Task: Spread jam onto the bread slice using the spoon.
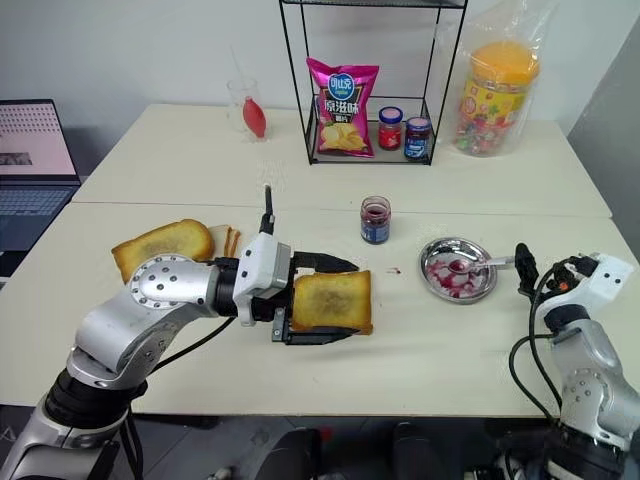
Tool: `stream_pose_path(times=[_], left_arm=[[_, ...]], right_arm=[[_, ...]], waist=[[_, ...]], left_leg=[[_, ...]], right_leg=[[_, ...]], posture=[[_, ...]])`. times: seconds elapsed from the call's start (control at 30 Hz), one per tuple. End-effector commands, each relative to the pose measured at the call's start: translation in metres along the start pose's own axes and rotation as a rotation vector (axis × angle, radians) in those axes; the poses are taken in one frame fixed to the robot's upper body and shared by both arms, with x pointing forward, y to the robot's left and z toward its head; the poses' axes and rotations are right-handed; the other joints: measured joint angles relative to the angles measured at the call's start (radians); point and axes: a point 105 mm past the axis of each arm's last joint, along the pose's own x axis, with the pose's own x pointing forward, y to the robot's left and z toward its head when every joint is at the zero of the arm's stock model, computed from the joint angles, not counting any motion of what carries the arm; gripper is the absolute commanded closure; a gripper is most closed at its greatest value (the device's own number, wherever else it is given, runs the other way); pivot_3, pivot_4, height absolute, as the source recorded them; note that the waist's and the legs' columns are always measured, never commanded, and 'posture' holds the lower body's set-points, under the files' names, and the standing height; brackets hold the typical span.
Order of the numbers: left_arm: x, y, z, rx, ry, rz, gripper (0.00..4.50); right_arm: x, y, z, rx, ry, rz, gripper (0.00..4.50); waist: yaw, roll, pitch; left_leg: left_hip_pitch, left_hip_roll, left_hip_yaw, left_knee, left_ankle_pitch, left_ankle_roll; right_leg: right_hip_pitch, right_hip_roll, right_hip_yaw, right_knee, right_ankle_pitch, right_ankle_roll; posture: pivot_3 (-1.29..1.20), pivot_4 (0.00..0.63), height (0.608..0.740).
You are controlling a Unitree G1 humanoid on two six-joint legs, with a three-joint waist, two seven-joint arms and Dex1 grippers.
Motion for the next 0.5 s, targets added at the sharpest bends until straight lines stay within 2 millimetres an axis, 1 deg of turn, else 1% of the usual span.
stream_pose_path(times=[0.03,0.17,0.4,0.5], left_arm=[[0.003,-0.006,0.004,0.04,-0.02,-0.024,0.01],[0.004,-0.008,0.001,0.04,-0.017,-0.021,0.01],[0.007,-0.009,0.0,0.042,-0.022,-0.013,0.01],[0.008,-0.009,0.0,0.04,-0.022,-0.013,0.0]], right_arm=[[0.018,-0.001,0.0,0.12,0.0,0.04,0.0],[0.029,0.007,-0.01,0.194,0.046,0.105,0.0],[0.036,0.013,-0.014,0.258,0.05,0.148,0.0],[0.035,0.015,-0.014,0.288,0.053,0.168,0.5]], waist=[[0.0,0.0,0.0],[0.001,0.002,0.001],[0.001,0.002,0.001],[0.0,0.002,0.001]], left_leg=[[0.0,0.0,0.0,0.0,0.0,0.0],[0.0,0.0,0.0,0.0,0.0,0.0],[0.0,0.0,0.0,0.0,0.0,0.0],[0.001,0.0,0.0,0.0,0.0,0.0]], right_leg=[[0.0,0.0,0.001,0.0,0.0,0.0],[0.0,0.0,0.0,0.001,0.0,0.0],[0.0,0.0,0.0,0.001,0.0,0.0],[0.0,0.0,0.0,0.002,0.0,0.0]], posture=[[0.0,0.15,0.74],[0.0,0.15,0.74],[0.0,0.15,0.74],[0.0,0.15,0.74]])
